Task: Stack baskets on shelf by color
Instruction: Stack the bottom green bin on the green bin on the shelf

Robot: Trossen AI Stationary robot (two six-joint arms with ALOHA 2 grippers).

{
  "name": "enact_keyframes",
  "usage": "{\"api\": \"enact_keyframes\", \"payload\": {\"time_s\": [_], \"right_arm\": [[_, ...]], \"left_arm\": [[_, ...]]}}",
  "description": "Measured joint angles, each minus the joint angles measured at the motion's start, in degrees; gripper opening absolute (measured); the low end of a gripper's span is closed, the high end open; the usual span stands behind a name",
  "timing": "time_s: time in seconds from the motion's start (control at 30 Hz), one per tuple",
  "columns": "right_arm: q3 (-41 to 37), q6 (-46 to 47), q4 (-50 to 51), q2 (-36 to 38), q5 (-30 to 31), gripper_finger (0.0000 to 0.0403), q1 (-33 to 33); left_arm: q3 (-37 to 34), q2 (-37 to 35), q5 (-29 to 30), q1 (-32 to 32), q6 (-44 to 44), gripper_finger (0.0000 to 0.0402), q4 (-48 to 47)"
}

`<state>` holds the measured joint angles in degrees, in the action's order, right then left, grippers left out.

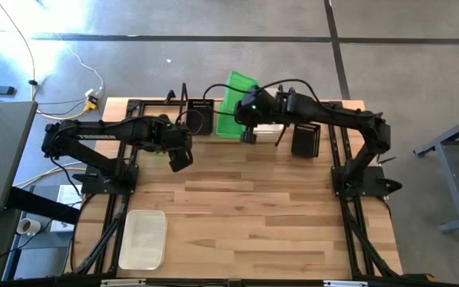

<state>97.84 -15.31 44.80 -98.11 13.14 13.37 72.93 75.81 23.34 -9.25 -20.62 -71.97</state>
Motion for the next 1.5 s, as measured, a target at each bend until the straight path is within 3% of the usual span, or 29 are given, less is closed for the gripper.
{"api": "enact_keyframes", "payload": {"time_s": [0.4, 1.13, 1.5], "right_arm": [[0.00, -0.64, 0.40, -6.80, -5.87, 0.0000, 1.00], [-0.07, -1.71, 1.08, -16.18, -3.97, 0.0000, 1.52], [-0.09, -2.94, 0.95, -16.96, -2.73, 0.0000, 1.63]], "left_arm": [[-0.01, 0.00, -0.20, -1.27, -0.38, 0.0188, 0.09], [-0.01, 0.02, -0.37, -1.23, -1.88, 0.0188, -0.01], [-0.01, 0.04, -0.49, -1.23, -1.75, 0.0188, -0.08]]}}
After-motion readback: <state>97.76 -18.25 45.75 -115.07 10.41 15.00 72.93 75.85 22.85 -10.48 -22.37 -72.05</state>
